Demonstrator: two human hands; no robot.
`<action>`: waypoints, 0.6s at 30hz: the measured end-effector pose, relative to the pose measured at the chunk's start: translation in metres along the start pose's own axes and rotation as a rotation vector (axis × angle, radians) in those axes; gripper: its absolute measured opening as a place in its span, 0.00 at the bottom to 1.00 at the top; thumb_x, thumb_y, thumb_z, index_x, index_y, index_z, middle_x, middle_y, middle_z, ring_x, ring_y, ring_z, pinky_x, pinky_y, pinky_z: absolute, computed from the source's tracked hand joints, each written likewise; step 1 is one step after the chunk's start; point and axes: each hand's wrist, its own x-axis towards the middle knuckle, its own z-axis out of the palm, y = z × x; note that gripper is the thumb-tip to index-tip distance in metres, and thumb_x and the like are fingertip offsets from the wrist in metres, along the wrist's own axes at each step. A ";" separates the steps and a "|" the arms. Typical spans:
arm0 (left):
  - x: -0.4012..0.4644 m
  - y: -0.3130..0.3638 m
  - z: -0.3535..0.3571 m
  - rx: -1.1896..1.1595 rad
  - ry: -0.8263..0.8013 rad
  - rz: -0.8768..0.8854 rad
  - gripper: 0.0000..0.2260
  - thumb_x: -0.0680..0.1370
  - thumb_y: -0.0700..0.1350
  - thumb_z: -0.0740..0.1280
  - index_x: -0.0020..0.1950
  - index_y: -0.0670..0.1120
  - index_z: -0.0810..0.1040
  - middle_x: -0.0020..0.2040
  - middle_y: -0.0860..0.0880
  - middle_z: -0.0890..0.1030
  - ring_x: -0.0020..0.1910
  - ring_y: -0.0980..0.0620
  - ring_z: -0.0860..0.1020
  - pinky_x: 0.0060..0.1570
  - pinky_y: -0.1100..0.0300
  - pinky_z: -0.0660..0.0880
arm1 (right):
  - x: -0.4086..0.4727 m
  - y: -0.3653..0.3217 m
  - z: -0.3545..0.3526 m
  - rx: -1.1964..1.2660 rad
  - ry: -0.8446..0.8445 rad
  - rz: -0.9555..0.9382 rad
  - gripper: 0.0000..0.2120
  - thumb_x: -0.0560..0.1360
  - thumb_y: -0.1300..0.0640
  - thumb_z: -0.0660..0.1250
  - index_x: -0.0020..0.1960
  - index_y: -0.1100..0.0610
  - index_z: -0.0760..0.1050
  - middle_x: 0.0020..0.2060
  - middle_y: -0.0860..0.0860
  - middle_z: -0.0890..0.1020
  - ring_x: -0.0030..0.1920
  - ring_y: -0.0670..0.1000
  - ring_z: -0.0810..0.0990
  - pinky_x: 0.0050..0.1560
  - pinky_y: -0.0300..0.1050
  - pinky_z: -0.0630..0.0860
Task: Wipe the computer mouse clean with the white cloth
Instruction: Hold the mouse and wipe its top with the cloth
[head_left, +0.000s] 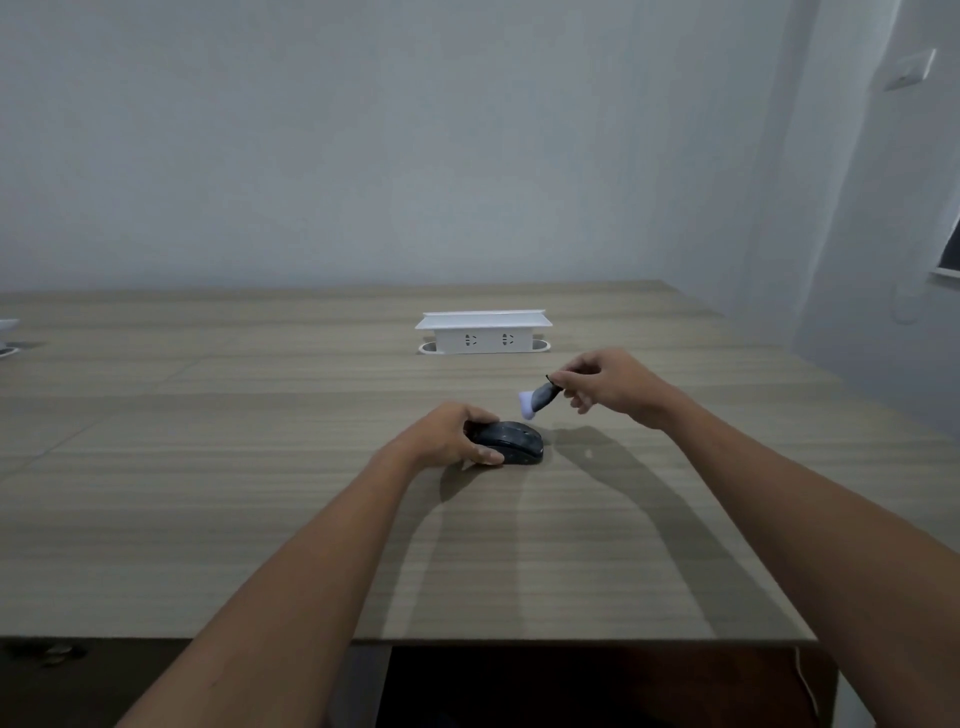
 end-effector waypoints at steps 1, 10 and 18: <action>0.000 0.001 -0.001 -0.003 0.001 0.001 0.29 0.68 0.48 0.79 0.68 0.46 0.78 0.58 0.52 0.83 0.57 0.54 0.80 0.63 0.60 0.73 | 0.000 -0.003 0.001 0.017 -0.004 0.000 0.08 0.78 0.57 0.70 0.46 0.62 0.83 0.36 0.55 0.79 0.33 0.49 0.77 0.36 0.41 0.78; -0.002 0.003 0.000 -0.028 0.025 0.018 0.24 0.66 0.47 0.80 0.61 0.47 0.82 0.53 0.52 0.86 0.53 0.54 0.82 0.60 0.59 0.75 | 0.010 -0.005 0.018 0.025 0.052 -0.040 0.12 0.77 0.55 0.71 0.48 0.65 0.84 0.35 0.54 0.79 0.30 0.47 0.75 0.31 0.38 0.74; -0.002 0.005 -0.002 -0.009 0.004 0.007 0.26 0.66 0.48 0.81 0.63 0.47 0.81 0.53 0.52 0.85 0.53 0.54 0.82 0.62 0.57 0.76 | 0.014 -0.002 0.016 -0.280 0.033 -0.053 0.09 0.74 0.57 0.71 0.40 0.62 0.84 0.28 0.51 0.77 0.24 0.43 0.70 0.27 0.35 0.67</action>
